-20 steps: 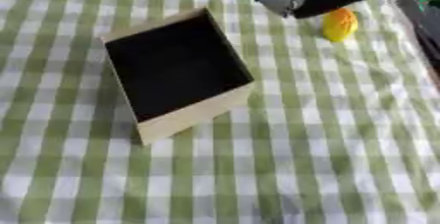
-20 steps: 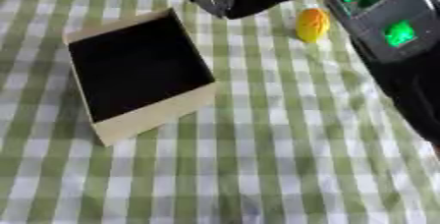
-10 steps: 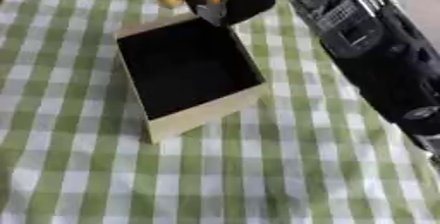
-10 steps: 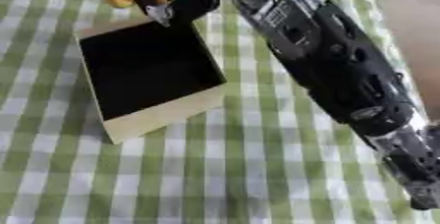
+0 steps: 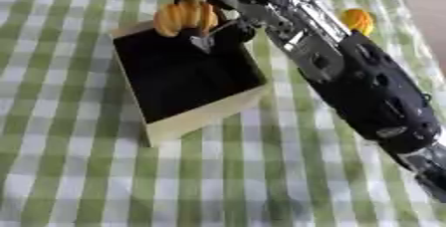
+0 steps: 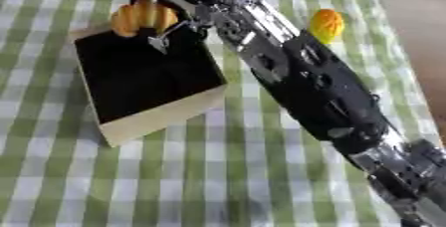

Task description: Pick up objects on the table and place them in the box.

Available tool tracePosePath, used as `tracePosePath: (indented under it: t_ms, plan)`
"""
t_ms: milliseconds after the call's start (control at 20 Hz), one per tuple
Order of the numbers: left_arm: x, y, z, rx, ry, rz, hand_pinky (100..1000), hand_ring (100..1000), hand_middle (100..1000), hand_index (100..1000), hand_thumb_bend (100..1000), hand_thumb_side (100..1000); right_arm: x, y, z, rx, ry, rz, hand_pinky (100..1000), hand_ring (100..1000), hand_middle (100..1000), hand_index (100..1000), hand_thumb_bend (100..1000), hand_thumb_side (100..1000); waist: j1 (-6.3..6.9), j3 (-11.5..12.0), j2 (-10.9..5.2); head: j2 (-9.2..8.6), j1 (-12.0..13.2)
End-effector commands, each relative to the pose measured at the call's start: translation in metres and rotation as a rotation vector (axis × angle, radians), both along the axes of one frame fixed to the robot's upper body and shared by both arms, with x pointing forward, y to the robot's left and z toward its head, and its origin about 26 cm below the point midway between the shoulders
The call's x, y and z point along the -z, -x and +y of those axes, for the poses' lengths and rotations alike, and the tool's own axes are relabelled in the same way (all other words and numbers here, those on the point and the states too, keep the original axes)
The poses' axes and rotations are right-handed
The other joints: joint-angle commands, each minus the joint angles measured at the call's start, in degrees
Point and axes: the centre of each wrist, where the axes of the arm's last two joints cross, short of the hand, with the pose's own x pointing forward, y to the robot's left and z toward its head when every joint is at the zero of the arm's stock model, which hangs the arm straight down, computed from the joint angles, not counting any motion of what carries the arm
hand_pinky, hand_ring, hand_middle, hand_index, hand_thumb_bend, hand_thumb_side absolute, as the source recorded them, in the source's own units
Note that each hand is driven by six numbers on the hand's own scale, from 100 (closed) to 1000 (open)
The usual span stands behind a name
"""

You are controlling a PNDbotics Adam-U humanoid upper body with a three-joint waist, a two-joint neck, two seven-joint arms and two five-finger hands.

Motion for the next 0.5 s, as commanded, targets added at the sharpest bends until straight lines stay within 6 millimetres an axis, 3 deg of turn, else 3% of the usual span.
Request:
tracePosePath:
  t_ms: [50, 200, 250, 300, 350, 450, 500]
  plan:
    - [-0.0052, 0.0033, 0.0011, -0.005, -0.019, -0.014, 771, 729, 787, 854, 100, 655, -0.0038, 0.0024, 0.0005, 0.001, 0.022, -0.042, 864, 770, 580, 687, 240, 266, 0.58, -0.3, -1.20, -0.01, 0.5]
    - [-0.0037, 0.0033, 0.0012, -0.008, -0.018, -0.002, 772, 729, 787, 855, 100, 656, -0.0007, 0.0045, 0.0016, -0.017, 0.059, -0.037, 872, 840, 697, 780, 313, 272, 0.63, -0.7, -1.27, 0.11, 0.6]
    - [-0.0037, 0.0033, 0.0010, -0.008, -0.018, 0.001, 771, 729, 787, 855, 100, 656, -0.0008, 0.0051, 0.0016, -0.025, 0.075, -0.035, 891, 898, 777, 855, 345, 240, 0.66, -0.8, -1.28, 0.15, 0.7]
    - [-0.0036, 0.0033, 0.0007, -0.007, -0.018, 0.003, 771, 729, 788, 855, 100, 657, -0.0012, 0.0056, 0.0013, -0.034, 0.092, -0.034, 901, 917, 796, 878, 350, 201, 0.69, -0.9, -1.29, 0.19, 0.7]
    - [-0.0035, 0.0033, 0.0005, -0.007, -0.019, 0.005, 771, 729, 788, 855, 100, 657, -0.0017, 0.0060, 0.0010, -0.044, 0.105, -0.032, 914, 933, 806, 897, 330, 100, 0.71, -1.0, -1.30, 0.23, 0.8]
    - [-0.0028, 0.0033, 0.0005, -0.008, -0.021, 0.010, 772, 729, 789, 856, 100, 658, -0.0039, 0.0072, 0.0000, -0.065, 0.120, -0.033, 923, 939, 807, 910, 242, 100, 0.74, -1.1, -1.34, 0.23, 1.0]
    - [-0.0024, 0.0033, 0.0005, -0.008, -0.022, 0.012, 772, 729, 789, 856, 100, 658, -0.0056, 0.0081, -0.0009, -0.073, 0.118, -0.037, 924, 938, 804, 910, 239, 100, 0.74, -1.2, -1.37, 0.24, 1.0]
